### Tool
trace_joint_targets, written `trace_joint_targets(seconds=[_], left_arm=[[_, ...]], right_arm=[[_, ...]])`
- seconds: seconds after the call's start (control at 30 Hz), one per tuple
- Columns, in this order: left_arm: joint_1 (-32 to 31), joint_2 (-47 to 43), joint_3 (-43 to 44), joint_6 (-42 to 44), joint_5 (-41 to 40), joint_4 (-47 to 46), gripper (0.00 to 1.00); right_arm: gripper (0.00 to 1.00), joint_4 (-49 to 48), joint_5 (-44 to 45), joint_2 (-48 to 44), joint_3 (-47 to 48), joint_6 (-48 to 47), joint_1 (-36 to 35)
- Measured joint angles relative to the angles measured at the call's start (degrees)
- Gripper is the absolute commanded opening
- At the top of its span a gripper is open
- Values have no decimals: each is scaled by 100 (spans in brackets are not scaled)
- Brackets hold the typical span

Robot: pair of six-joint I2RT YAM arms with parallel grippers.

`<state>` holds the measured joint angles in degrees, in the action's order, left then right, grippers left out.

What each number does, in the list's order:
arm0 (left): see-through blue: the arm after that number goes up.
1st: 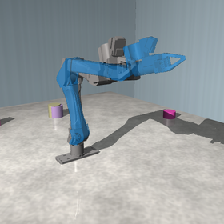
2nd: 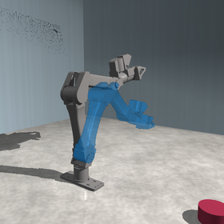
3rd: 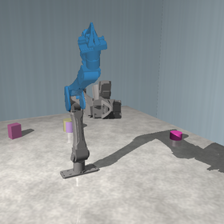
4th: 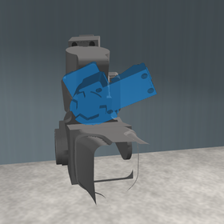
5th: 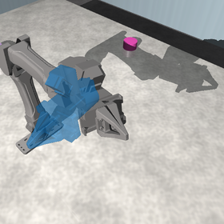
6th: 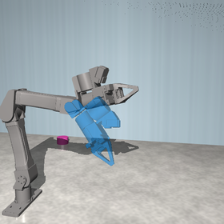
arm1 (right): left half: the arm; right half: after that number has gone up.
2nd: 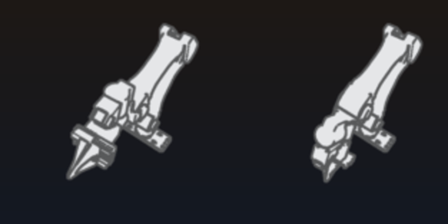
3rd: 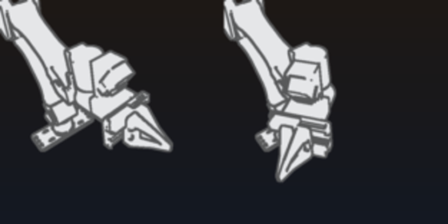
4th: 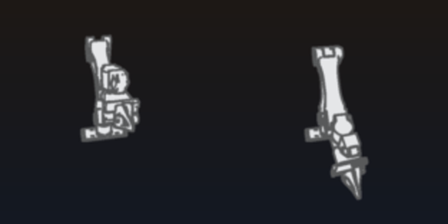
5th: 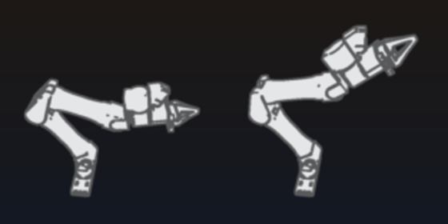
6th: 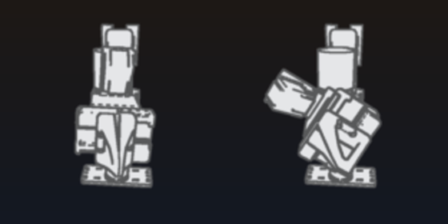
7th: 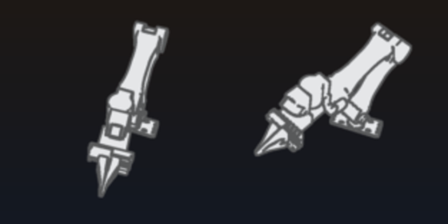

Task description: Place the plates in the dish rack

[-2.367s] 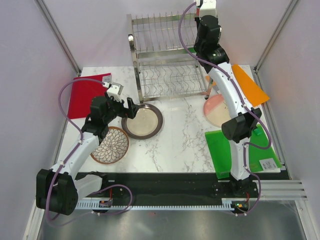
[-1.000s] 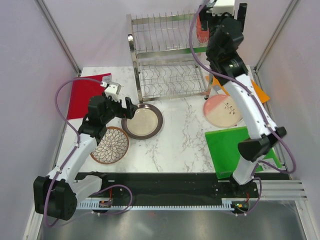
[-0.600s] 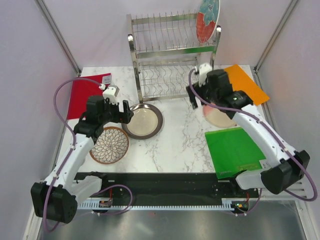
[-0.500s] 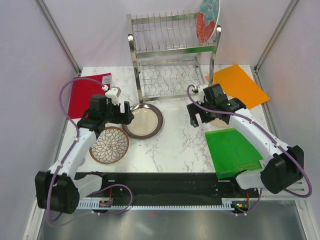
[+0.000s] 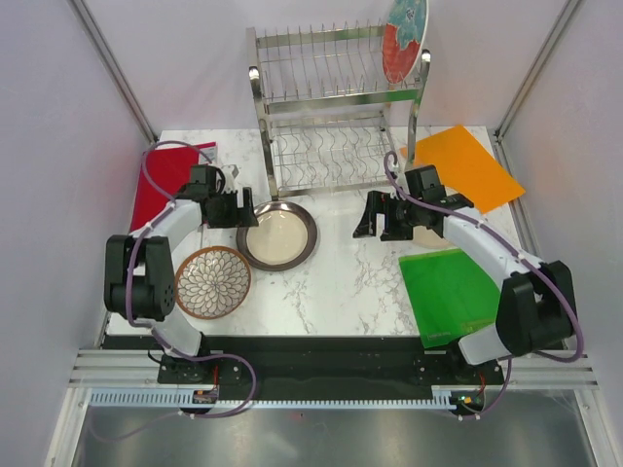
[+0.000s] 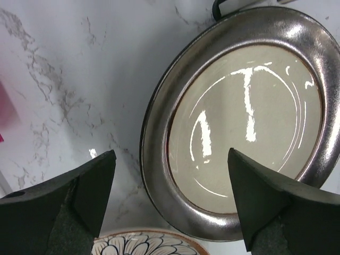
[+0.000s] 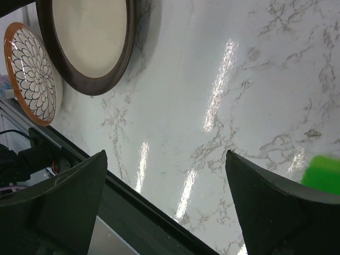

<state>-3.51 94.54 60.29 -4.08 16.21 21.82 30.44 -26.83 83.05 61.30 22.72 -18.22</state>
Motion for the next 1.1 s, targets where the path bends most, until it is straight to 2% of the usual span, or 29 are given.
trace_joint_targets(seconds=[0.07, 0.17, 0.2, 0.37, 0.53, 0.57, 0.67, 0.83, 1.1], left_arm=[[0, 247, 212, 22, 46, -15, 86], [11, 664, 468, 59, 153, -52, 75], [20, 813, 538, 76, 243, -50, 66], [50, 1241, 658, 238, 721, -31, 42], [92, 1274, 660, 378, 1296, 63, 26], [90, 1274, 660, 391, 1403, 81, 18], [94, 1274, 660, 389, 2044, 107, 2], [101, 1274, 662, 466, 3195, 195, 2], [79, 1390, 531, 929, 3834, 339, 2]], right_arm=[[98, -256, -72, 313, 15, 74, 2], [98, -566, -138, 782, 66, 221, 9], [98, -680, -181, 931, 76, 293, 9], [98, -1119, -321, 1342, 79, 573, 9], [98, -1781, -474, 1353, -149, 868, 4], [98, -1904, -501, 1353, -251, 922, 0], [98, -2107, -553, 1368, -479, 1054, -4], [97, -2538, -669, 1670, -638, 1161, -28], [96, -3484, -1255, 2225, -776, 1552, -138]])
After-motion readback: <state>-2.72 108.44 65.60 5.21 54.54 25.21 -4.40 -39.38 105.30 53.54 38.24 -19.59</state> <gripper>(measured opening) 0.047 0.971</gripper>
